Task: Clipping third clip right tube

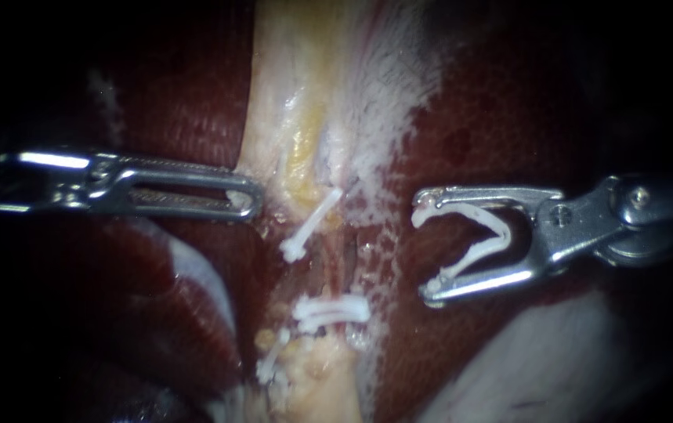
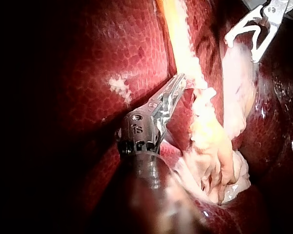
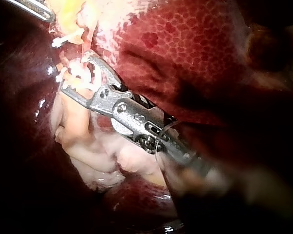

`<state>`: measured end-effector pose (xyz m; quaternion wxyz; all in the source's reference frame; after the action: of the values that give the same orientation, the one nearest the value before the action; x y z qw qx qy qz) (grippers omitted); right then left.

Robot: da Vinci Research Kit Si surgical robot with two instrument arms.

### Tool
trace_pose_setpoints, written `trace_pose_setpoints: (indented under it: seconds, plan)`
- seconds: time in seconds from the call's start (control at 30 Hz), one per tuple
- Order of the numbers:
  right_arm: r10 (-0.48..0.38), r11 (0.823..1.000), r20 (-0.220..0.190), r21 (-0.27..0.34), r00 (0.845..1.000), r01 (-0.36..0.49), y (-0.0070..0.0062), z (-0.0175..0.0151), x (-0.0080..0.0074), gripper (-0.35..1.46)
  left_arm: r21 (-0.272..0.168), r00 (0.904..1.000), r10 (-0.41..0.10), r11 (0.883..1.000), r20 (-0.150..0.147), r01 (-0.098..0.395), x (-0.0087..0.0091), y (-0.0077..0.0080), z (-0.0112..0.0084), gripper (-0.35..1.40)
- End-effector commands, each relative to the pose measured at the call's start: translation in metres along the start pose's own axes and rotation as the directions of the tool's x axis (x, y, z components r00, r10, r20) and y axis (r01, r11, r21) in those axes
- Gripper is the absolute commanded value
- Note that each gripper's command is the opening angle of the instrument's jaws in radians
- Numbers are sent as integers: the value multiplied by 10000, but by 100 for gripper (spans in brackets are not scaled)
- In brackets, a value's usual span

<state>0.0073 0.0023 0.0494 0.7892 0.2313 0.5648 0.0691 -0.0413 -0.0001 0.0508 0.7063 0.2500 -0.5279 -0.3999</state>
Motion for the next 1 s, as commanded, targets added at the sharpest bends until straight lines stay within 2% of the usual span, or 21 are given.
trace_pose_setpoints:
  seconds: [0.03,0.17,0.3,0.43,0.57,0.73,1.0]
  plan:
    - [1,10000,-2,-1,10000,-1,0,0,0,60,-10,10000,0,10000,0,0,0,0,-1,-35]
    - [-21,10000,-1,65,10000,21,-1,7,-2,60,-1,10000,-30,10000,-5,30,-6,1,-8,-35]
    - [-118,9998,17,152,9999,118,-6,22,-13,60,-162,9999,-128,9998,46,128,-22,5,-26,-35]
    - [443,9982,63,394,9990,-445,-12,47,-31,60,-350,9994,-319,9989,136,324,-42,9,-50,-35]
    - [1113,9923,150,534,9937,-1119,-16,74,-48,60,-412,9992,-250,9988,324,264,-57,8,-69,-35]
    - [1830,9817,229,488,9828,-1839,-12,101,-58,60,-448,9990,-225,9987,393,242,-61,-5,-73,-35]
    - [2013,9787,233,365,9793,-2020,3,117,-62,60,-388,9989,-78,9992,458,96,-65,-42,-73,-35]
